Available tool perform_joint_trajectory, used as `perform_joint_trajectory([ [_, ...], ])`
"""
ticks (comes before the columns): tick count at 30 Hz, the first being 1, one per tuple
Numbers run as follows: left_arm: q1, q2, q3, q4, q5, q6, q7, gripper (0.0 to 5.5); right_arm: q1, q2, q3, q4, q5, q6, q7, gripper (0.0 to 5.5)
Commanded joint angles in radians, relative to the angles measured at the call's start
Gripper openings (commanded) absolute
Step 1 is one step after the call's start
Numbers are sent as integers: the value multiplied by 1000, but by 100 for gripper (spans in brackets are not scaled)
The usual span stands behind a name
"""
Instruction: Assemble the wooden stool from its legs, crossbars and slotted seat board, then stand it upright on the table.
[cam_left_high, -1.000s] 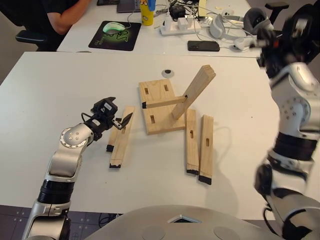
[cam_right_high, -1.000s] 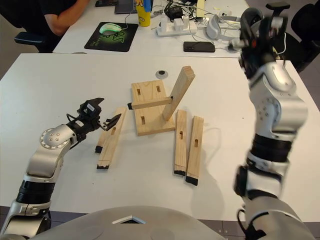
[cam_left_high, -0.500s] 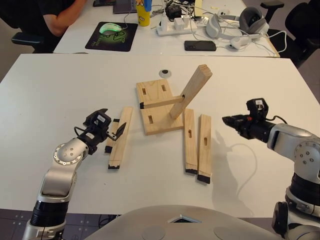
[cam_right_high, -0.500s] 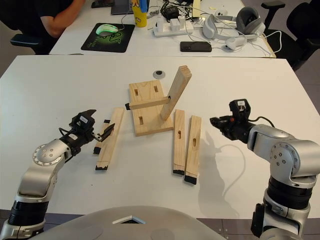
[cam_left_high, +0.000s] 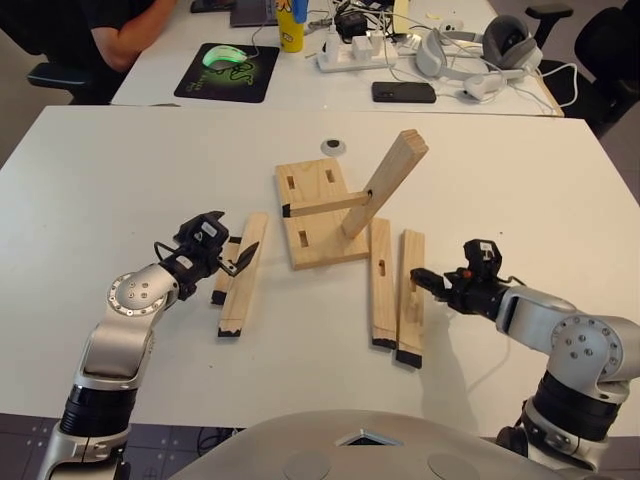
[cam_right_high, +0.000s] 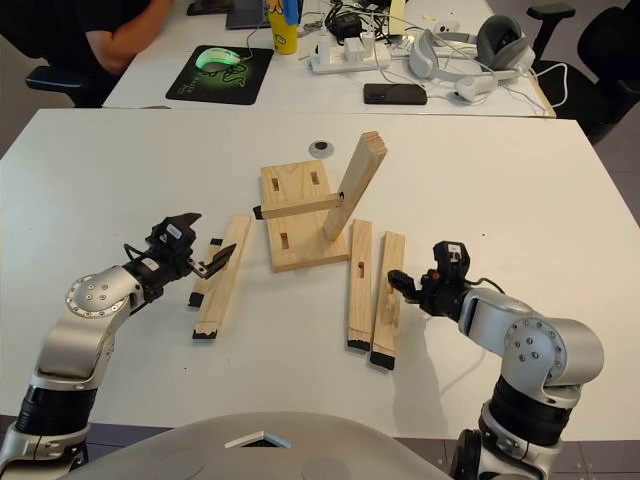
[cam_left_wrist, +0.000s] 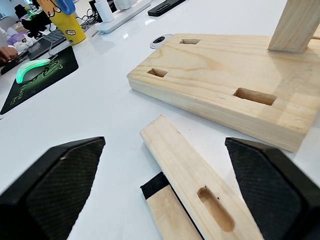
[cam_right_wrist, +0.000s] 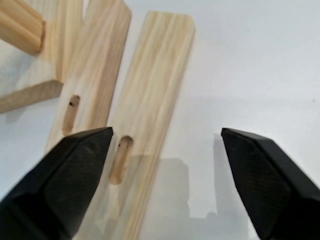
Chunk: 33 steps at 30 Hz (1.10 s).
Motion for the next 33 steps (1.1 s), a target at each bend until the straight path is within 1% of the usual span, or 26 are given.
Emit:
perform_joint_trajectory([
  [1,-28,23,-11,23,3,-9,-24,446,23,58,1,-29,6,10,-34,399],
  [5,-38,25,-17,31,3,-10,-34,446,28,111,-36,-33,15,11,-59,399],
  [9,-37,27,-15,35,3,-11,-35,446,26,103,-24,-38,15,10,-70,399],
  [16,-38,26,-11,31,6,-9,-28,446,42,-26,91,-45,31,10,-37,399],
  [18,-31,24,-9,27,6,-8,-23,446,42,-44,122,-50,49,10,-24,399],
  [21,-25,21,-9,23,6,-6,-19,446,42,-36,137,-54,66,11,-25,399],
  [23,-24,20,-13,25,11,-8,-14,446,42,-70,154,-45,54,11,-21,399],
  [27,-19,21,-12,22,12,-9,-9,446,12,-149,151,-7,22,9,3,399],
  [33,-9,15,-8,14,12,-9,7,446,-15,-240,234,4,-25,3,47,399],
])
